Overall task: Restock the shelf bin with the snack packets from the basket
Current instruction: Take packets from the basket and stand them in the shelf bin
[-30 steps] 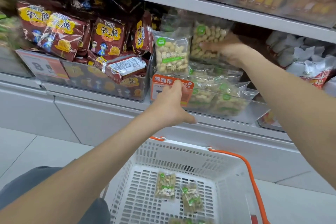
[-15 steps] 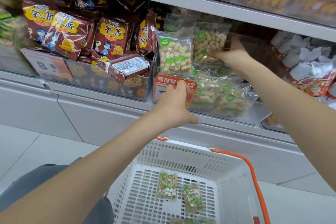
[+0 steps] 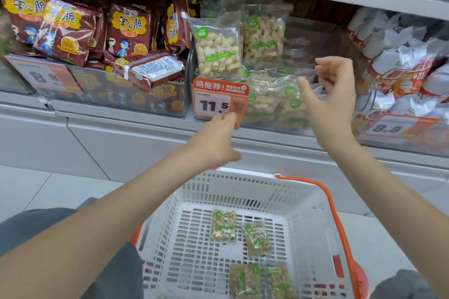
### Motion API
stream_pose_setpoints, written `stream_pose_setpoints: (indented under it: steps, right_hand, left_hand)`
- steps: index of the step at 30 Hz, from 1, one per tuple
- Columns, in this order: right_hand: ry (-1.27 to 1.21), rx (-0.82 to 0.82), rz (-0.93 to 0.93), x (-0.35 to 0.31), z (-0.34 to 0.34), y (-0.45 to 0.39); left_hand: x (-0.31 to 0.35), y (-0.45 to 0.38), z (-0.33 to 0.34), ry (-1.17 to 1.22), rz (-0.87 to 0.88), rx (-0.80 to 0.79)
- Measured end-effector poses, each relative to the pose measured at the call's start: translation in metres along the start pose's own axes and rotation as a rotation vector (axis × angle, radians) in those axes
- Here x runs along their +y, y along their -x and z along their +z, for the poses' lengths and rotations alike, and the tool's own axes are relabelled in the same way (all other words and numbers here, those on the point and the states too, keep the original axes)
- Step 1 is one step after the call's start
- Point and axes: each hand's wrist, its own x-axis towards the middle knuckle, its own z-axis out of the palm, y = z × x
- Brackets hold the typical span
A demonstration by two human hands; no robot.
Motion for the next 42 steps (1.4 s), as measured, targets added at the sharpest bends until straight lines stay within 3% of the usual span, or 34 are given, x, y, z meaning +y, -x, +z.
stream_pose_setpoints:
  steps: [3,9,14,16,20,23,28,31,36,42]
  right_hand:
    - [0.037,-0.062,-0.097,0.011,-0.009,0.067]
    - [0.18,-0.629,0.351,0.111,0.001,0.197]
    - [0.427,-1.108,0.669,0.172,0.001,0.273]
    - [0.483,-1.2,0.748,0.185,0.004,0.287]
    - [0.435,-1.017,0.97,0.208,0.022,0.299]
    - [0.412,-0.928,1.043,0.221,0.043,0.3]
    - [0.429,-0.908,1.101,0.232,0.076,0.309]
    - [0.501,-0.887,1.097,0.236,0.084,0.315]
    - [0.362,-0.837,1.286,0.236,0.092,0.313]
    - [0.116,-0.796,1.391,0.216,0.075,0.298]
  left_hand:
    - [-0.007,0.004,0.036,-0.087,0.01,-0.114]
    - [-0.051,0.016,0.129,-0.363,-0.102,-0.479]
    - [-0.094,0.028,0.219,-0.116,-0.326,-0.565]
    - [-0.103,0.037,0.255,0.036,-0.438,-0.548]
    - [-0.116,0.032,0.294,0.351,-0.759,-0.34]
    - [-0.128,0.017,0.306,0.369,-0.868,-0.214]
    - [-0.144,-0.006,0.326,0.313,-0.927,-0.209]
    - [-0.144,-0.015,0.334,0.416,-0.95,-0.188]
    - [-0.143,-0.019,0.339,0.468,-0.99,-0.237]
    - [-0.139,-0.01,0.323,0.551,-0.885,-0.383]
